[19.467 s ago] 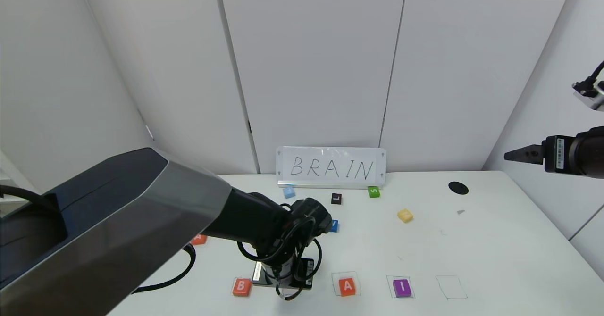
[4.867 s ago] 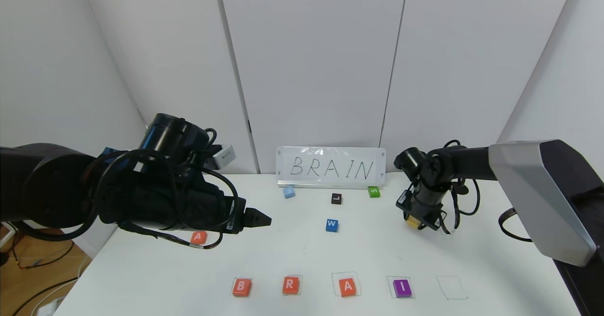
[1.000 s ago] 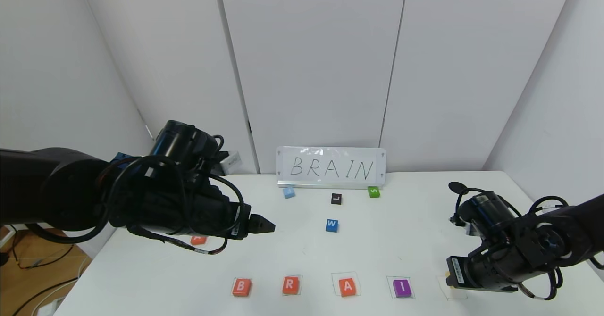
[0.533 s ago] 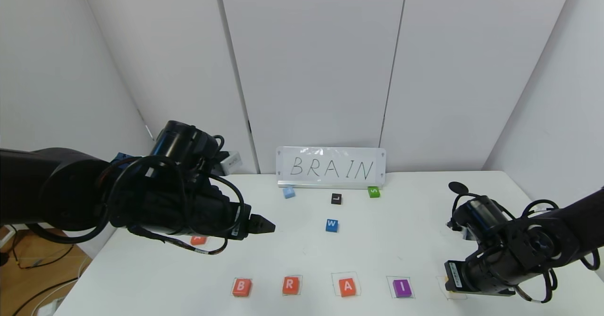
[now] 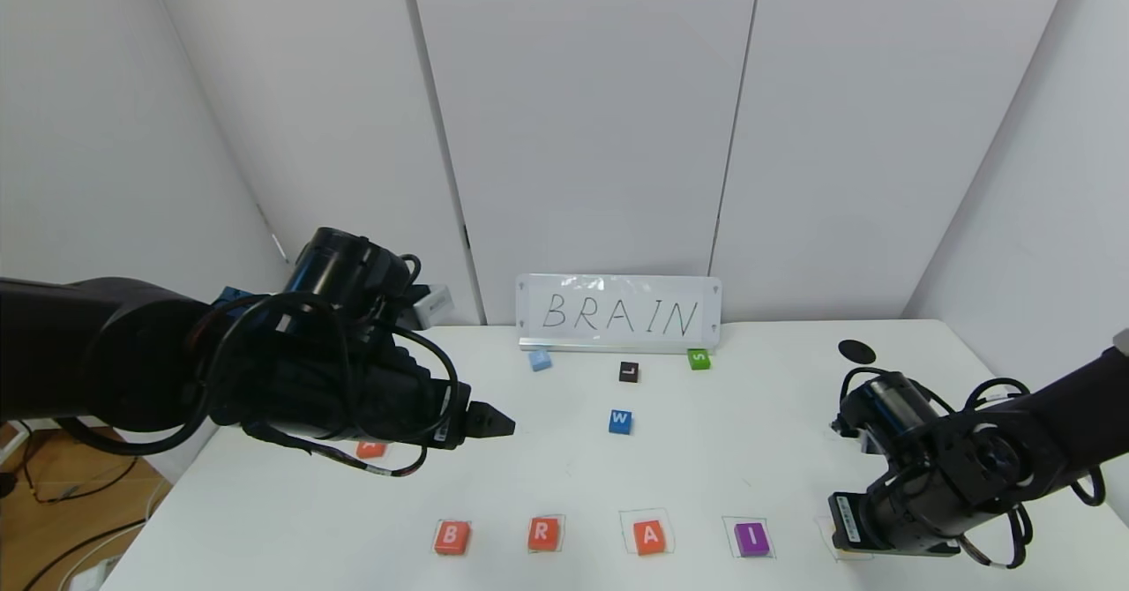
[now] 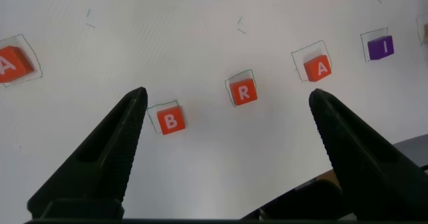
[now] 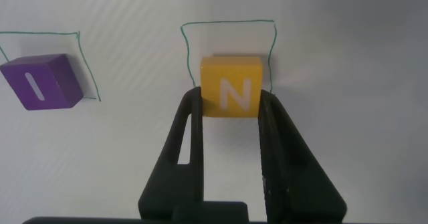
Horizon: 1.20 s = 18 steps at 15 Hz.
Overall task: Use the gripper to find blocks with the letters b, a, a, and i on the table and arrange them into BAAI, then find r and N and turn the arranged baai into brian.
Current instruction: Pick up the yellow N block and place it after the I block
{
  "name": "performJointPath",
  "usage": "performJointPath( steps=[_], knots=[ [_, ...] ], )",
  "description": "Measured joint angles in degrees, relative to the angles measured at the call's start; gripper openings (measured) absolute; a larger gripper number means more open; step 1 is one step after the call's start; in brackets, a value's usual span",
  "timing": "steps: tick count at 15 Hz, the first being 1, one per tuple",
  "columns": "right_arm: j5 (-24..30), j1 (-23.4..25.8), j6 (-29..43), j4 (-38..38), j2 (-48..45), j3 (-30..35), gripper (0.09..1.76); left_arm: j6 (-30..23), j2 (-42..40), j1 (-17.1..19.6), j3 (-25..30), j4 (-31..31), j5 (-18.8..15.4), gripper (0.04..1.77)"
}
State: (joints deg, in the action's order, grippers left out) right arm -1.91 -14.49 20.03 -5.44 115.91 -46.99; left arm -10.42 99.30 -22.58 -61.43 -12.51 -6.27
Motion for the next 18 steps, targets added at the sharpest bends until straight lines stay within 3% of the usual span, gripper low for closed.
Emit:
performJointPath(
  steps=[18],
  knots=[
    [-1.91,-0.91,0.00,-0.09,2.10,-0.83,0.55,-0.02,0.09,-0.07,0.00,-0.16,-0.05,1.72]
  ],
)
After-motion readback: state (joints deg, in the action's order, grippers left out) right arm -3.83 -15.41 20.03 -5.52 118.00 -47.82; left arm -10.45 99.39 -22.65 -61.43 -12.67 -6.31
